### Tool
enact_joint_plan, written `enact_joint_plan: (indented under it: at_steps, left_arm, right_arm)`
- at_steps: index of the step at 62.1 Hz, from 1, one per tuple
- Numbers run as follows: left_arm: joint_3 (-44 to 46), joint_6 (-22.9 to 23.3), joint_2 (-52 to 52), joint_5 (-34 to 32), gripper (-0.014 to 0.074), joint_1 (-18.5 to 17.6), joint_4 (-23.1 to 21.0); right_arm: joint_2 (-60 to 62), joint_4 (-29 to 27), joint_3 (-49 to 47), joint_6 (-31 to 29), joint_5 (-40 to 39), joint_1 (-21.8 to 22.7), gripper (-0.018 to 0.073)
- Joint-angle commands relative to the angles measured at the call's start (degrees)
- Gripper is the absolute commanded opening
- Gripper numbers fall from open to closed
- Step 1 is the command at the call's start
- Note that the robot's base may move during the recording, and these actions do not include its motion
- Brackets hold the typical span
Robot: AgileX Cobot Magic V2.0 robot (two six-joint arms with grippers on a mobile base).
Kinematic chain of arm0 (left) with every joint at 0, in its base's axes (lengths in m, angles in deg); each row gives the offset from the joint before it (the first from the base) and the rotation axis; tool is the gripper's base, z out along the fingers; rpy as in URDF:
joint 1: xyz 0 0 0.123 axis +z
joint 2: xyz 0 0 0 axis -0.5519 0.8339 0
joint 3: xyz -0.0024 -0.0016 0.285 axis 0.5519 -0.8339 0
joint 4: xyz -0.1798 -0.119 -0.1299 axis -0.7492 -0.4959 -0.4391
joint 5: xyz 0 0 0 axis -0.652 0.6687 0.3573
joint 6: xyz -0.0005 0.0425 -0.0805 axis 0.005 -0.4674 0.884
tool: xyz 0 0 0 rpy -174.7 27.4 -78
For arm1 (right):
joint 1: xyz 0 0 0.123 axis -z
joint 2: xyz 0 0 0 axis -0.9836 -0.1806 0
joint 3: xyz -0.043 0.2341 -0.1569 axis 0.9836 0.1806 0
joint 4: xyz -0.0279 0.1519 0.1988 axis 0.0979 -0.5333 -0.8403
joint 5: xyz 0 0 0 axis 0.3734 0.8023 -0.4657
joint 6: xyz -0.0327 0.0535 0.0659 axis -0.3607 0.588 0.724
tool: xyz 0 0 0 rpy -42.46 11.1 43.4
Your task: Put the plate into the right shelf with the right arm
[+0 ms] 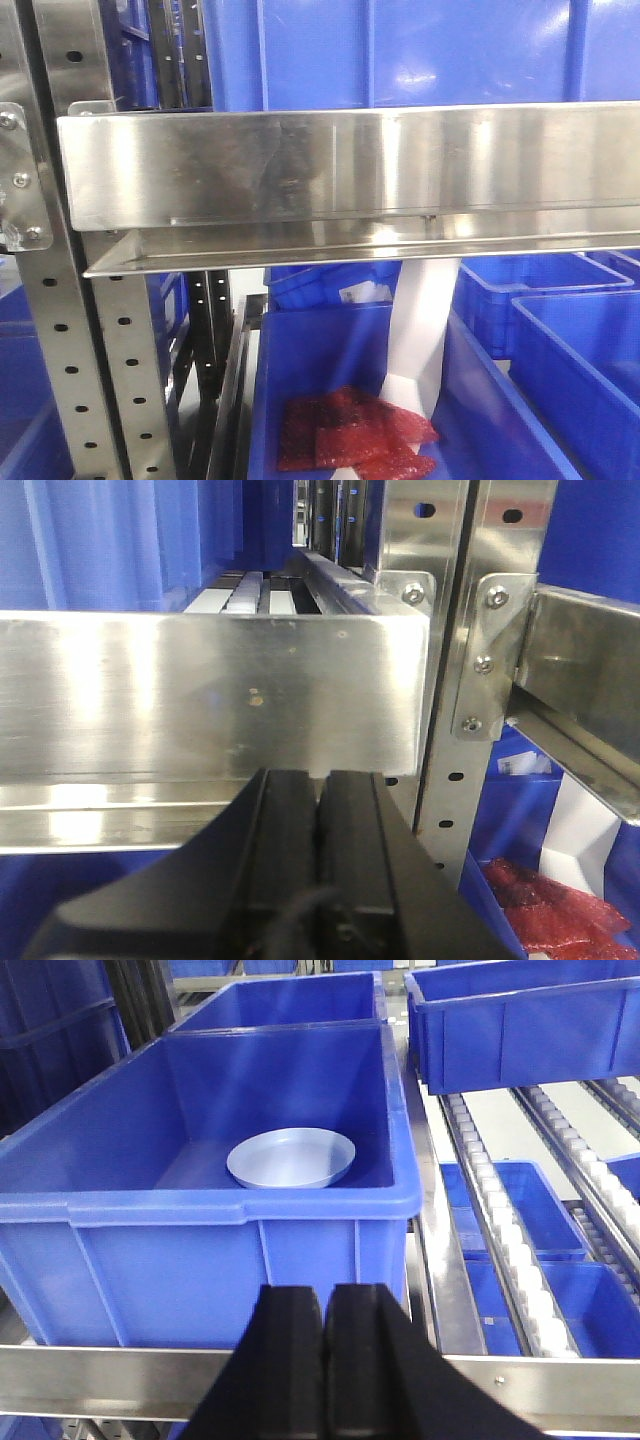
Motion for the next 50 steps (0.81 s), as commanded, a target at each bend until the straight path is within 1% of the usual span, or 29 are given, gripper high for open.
enact_joint_plan:
  at_steps: [1,28,34,39,44,50]
  left_arm:
    - [-0.57,0.16,-0.34,-4.85,-0.0047,0.05,-0.35]
    - [-0.57,0.16,-0.34,-4.85,-0.0047,0.05,-0.35]
    - [-0.57,0.16,-0.34,-4.85,-0.0047,0.05,-0.35]
    - [-0.57,0.16,-0.34,-4.85,-0.0047,0.05,-0.35]
    - [-0.57,0.16,-0.34,-4.85,-0.0047,0.05,-0.35]
    - [-0.57,0.16,-0.34,-4.85,-0.0047,0.05,-0.35]
  right_arm:
    - [-0.10,0.60,-0.86,-0.03,-4.43,0.47,0.0056]
    - [-0.18,0.60,-0.86,-0.03,-4.24,0.47,0.0056]
    - [0.18,0.60,-0.86,-0.03,-5.65,0.47,0.0056]
    - [0.53,2.48,0.22,-0.03,-6.54,0.51,0.0056]
    - [1.35,5.36,3.17,-0.03,-9.86,1.27,0.0056]
    - [3.96,5.60,9.41,-0.03,-18.74,5.26,0.0056]
